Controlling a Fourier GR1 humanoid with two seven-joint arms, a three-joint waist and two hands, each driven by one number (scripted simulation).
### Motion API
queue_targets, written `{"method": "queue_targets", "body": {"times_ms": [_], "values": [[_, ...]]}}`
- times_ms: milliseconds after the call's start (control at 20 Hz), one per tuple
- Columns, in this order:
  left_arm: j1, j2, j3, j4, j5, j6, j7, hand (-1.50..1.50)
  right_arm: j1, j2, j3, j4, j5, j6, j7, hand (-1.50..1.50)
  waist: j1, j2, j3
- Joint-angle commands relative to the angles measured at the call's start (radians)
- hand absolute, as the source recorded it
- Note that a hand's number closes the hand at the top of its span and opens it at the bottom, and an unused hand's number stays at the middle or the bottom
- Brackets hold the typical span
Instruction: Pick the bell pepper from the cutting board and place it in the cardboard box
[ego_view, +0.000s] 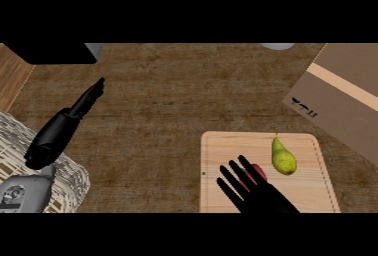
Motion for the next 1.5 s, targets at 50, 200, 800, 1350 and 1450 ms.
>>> {"method": "queue_targets", "body": {"times_ms": [50,200,800,1350,1450], "values": [[-0.041,-0.055,0.022,0.041,0.019,0.026,0.009,0.00,-0.004,-0.006,-0.034,0.051,-0.015,-0.044,-0.049,-1.50,-0.009,0.005,-0.023],[0.023,-0.063,0.024,0.018,-0.005,0.035,-0.032,0.00,-0.001,0.036,-0.007,0.113,-0.004,-0.067,-0.050,-1.50,-0.003,0.005,-0.023],[0.039,-0.068,0.048,-0.036,0.010,-0.021,0.000,0.00,-0.064,0.075,-0.068,0.231,0.035,-0.101,-0.033,-1.50,0.004,0.005,-0.022],[0.058,-0.049,0.029,-0.095,0.035,-0.002,0.024,0.00,-0.117,0.072,-0.033,0.352,0.018,-0.204,-0.168,1.50,-0.002,0.011,-0.021],[0.074,-0.048,0.016,-0.110,0.029,0.015,0.030,0.00,-0.168,0.086,-0.054,0.363,0.016,-0.224,-0.181,1.50,-0.001,0.012,-0.021]]}}
